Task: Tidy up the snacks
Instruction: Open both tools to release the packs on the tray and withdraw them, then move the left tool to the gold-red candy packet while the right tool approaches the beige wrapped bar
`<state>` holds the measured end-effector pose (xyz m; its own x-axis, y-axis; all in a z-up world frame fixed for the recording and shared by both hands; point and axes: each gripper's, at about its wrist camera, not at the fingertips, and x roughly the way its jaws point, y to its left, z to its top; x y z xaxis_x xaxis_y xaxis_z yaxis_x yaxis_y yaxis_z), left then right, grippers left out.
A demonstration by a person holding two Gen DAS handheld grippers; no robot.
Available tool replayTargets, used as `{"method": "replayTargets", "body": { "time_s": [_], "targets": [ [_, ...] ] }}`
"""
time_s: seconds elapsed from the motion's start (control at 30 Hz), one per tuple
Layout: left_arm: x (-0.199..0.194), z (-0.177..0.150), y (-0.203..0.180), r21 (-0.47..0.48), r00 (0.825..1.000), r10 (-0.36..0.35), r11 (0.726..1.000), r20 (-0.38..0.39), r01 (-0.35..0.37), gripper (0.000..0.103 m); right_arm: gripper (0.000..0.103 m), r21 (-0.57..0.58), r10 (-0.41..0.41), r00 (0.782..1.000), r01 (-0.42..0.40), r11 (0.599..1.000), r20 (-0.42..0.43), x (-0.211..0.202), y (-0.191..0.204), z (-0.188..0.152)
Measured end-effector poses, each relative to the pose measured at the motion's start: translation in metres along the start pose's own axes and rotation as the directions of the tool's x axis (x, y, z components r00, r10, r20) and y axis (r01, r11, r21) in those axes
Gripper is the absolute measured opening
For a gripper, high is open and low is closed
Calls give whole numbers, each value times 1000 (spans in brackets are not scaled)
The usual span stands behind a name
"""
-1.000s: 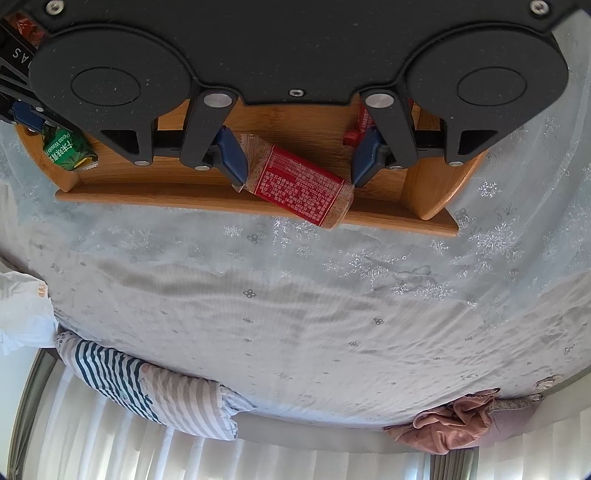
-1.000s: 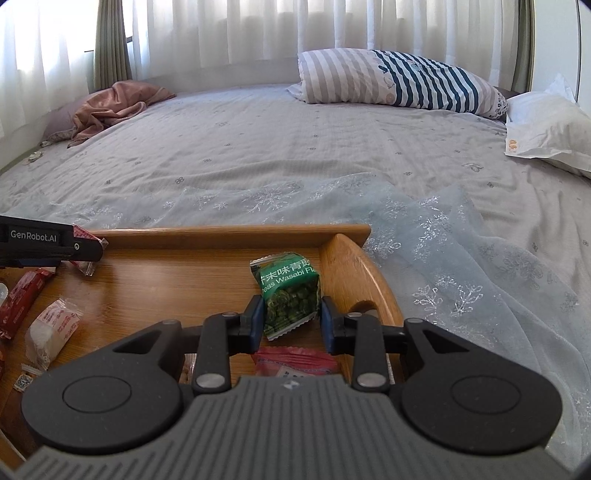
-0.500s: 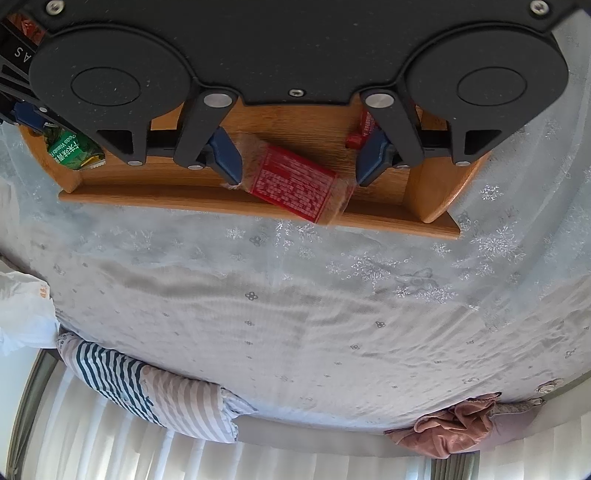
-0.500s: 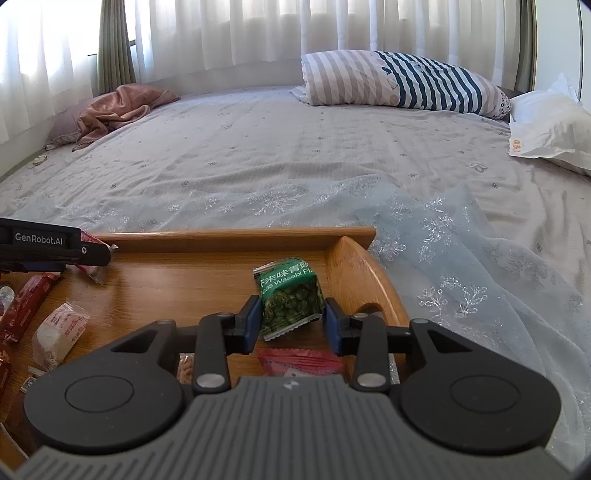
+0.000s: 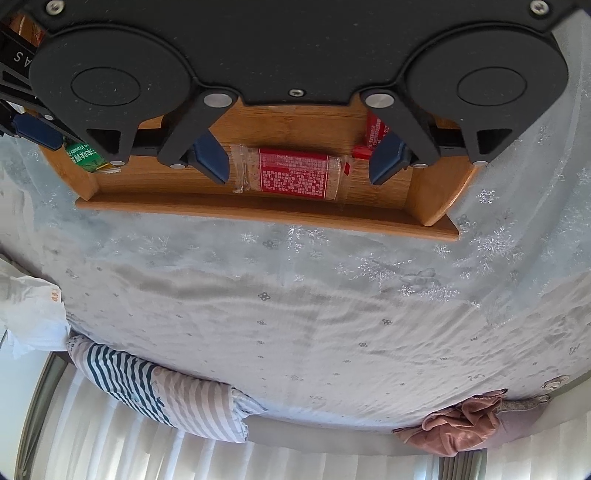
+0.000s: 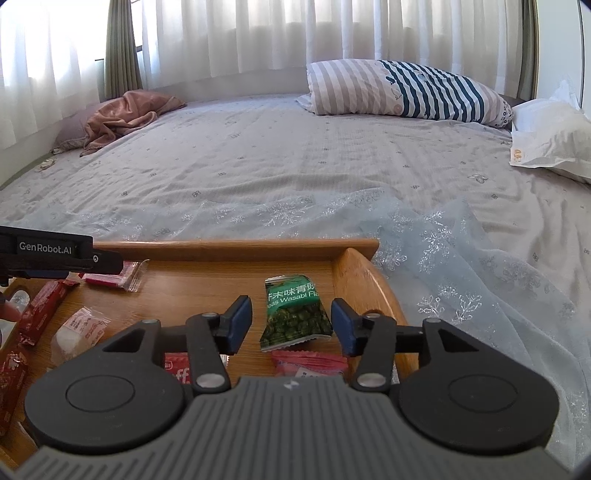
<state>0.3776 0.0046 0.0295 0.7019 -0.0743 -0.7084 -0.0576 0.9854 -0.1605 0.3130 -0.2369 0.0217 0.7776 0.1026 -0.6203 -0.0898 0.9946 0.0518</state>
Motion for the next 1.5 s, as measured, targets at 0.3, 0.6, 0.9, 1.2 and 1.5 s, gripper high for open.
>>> {"method": "replayTargets", "body": {
  "time_s": [0.3, 0.6, 0.9, 1.2, 1.5],
  "targets": [
    [-40, -16, 1, 25, 998, -51, 998, 30, 50, 93, 74, -38, 29, 998, -27, 999, 49, -32, 12, -4],
    [-85, -38, 0, 82, 993, -97, 992, 68, 91, 96, 79, -75, 67, 994, -60, 995, 92, -64, 25, -17],
    [-125, -67, 0, 133, 986, -137, 983, 96, 124, 98, 83, -116, 103, 987, -89, 989, 127, -99, 36, -33],
    [-157, -90, 2, 169, 980, -159, 976, 122, 137, 98, 85, -142, 128, 980, -107, 984, 152, -127, 39, -50],
    [-184, -113, 5, 195, 976, -182, 968, 116, 158, 99, 87, -165, 144, 974, -115, 980, 174, -152, 38, -65]
  ]
}}
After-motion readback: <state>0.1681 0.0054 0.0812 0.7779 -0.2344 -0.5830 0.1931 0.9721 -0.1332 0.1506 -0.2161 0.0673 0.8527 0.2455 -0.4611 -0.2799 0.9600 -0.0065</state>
